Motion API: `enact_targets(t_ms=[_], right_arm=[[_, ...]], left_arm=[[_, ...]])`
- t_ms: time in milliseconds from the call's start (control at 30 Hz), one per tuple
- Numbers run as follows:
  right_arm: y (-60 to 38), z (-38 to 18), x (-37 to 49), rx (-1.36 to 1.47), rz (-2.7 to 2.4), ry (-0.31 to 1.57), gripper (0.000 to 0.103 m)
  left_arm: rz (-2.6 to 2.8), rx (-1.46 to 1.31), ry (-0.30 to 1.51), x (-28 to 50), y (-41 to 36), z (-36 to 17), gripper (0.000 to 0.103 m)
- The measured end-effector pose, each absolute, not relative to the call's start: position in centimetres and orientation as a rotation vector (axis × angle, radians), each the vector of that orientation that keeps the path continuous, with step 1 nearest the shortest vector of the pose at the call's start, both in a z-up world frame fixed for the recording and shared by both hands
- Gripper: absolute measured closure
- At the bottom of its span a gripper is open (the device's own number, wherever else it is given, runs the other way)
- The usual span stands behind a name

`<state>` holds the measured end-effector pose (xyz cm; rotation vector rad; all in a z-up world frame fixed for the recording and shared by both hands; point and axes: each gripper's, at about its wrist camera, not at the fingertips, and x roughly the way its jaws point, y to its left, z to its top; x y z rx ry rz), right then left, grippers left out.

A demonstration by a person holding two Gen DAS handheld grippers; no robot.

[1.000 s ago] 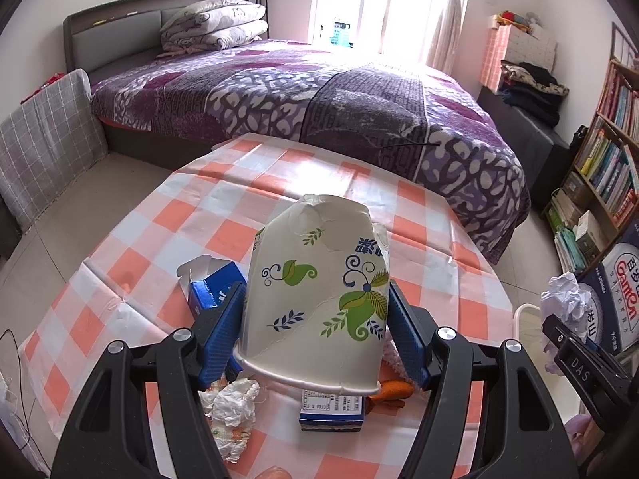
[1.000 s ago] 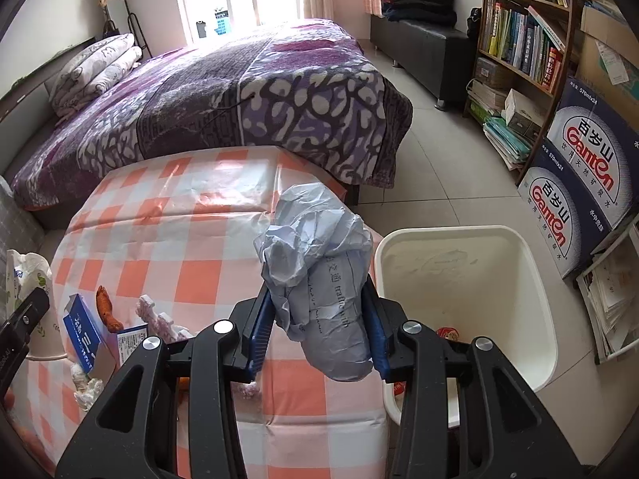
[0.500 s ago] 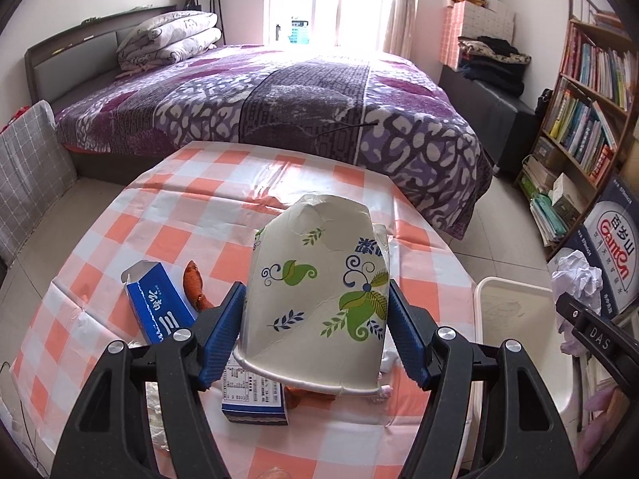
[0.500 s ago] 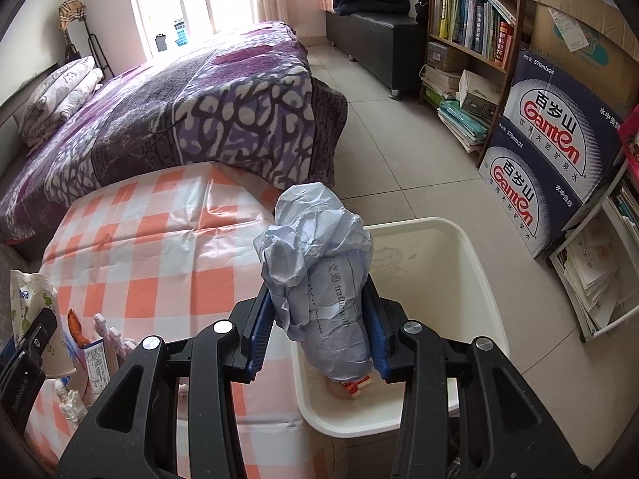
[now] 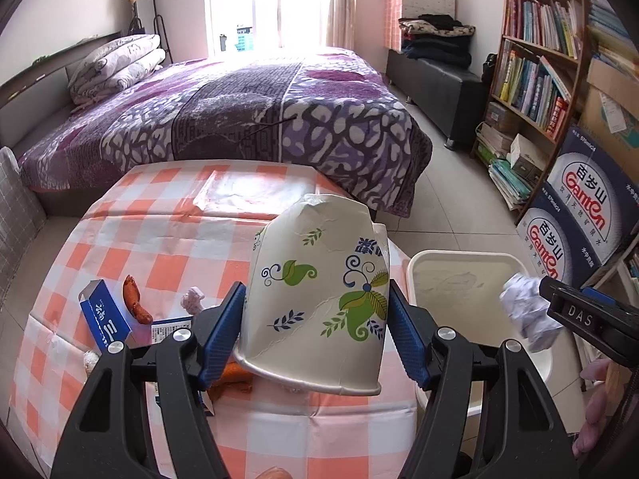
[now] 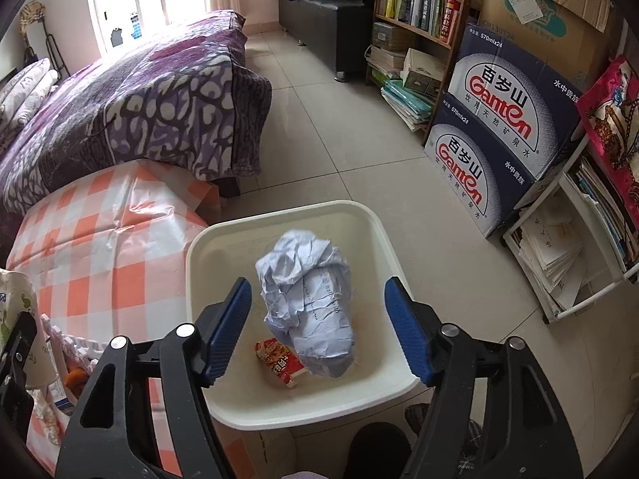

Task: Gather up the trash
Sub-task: 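Carry the crumpled paper to the bin and open the right gripper, then lower the paper cup into the bin and open the left gripper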

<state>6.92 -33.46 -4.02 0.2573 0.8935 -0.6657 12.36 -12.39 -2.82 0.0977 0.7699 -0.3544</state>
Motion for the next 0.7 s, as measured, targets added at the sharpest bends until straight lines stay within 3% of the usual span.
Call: enact_targets(t_ms=[367, 700], right_arm=[[-36.7, -3.2, 4.4, 0.302, -0.720, 0.858, 0.028], [-39.9, -3.1, 2.4, 0.391, -0.778, 0.836, 0.026]], left_arm=[[-0.457, 0.141, 0.791, 10.9, -17.5, -2.9, 0.035], [-0.605, 0.069, 0.942, 11.4, -22.2, -4.4, 0.033]])
